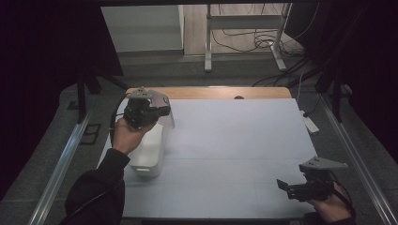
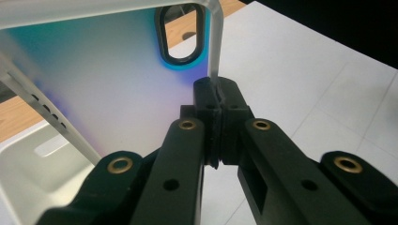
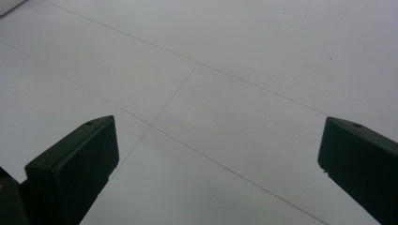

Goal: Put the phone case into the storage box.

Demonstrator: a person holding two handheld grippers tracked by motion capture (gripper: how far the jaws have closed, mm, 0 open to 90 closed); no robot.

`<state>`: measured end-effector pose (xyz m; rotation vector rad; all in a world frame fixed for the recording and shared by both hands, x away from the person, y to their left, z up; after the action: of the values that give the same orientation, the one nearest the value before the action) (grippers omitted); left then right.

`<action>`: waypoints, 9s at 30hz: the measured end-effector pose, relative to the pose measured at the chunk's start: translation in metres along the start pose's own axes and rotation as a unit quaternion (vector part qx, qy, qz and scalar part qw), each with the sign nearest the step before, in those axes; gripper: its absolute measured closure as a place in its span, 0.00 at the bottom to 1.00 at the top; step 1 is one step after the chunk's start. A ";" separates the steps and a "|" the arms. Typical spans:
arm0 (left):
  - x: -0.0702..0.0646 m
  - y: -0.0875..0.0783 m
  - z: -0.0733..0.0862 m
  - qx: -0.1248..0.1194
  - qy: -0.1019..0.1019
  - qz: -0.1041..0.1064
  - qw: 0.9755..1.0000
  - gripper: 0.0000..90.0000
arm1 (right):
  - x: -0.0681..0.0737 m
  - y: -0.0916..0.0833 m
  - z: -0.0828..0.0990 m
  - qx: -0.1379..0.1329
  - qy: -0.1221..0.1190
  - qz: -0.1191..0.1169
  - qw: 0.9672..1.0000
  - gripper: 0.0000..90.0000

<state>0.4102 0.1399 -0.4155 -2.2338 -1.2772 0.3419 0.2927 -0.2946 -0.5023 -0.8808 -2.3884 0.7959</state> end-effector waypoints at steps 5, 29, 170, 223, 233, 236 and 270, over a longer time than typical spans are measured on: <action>0.010 -0.001 0.001 0.002 -0.009 -0.013 1.000 0.98 | -0.002 -0.002 0.004 -0.001 0.010 0.004 1.000 0.00; 0.047 0.013 0.000 0.022 -0.034 -0.080 0.996 0.98 | -0.004 -0.004 0.005 -0.005 0.014 0.013 1.000 0.00; 0.066 0.095 0.034 0.079 -0.096 -0.107 0.986 0.51 | 0.001 0.000 0.007 0.014 -0.003 0.004 1.000 0.00; 0.024 0.052 0.047 0.051 -0.038 -0.044 0.997 0.00 | 0.002 0.000 0.007 0.019 -0.007 0.005 1.000 0.00; 0.017 0.041 0.054 0.045 -0.035 -0.041 0.998 0.00 | 0.002 0.001 0.007 0.021 -0.008 0.005 1.000 0.00; 0.013 0.038 0.058 0.045 -0.029 -0.040 0.998 0.00 | 0.002 0.001 0.007 0.021 -0.008 0.004 1.000 0.00; -0.014 -0.002 0.084 0.002 -0.043 -0.031 0.999 0.00 | 0.002 0.001 0.007 0.021 -0.009 0.005 1.000 0.00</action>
<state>0.3621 0.1564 -0.4843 -2.1919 -1.3861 0.4215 0.2873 -0.2950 -0.5072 -0.8735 -2.3749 0.8576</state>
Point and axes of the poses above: each handheld gripper's, and its own axes: y roughly forward along the jaws, z roughly out of its underside, x roughly to its left, the point moved 8 cm from there along y, roughly forward along the jaws, and after that the axes turned 15 degrees about -z, right-handed, at the moved point
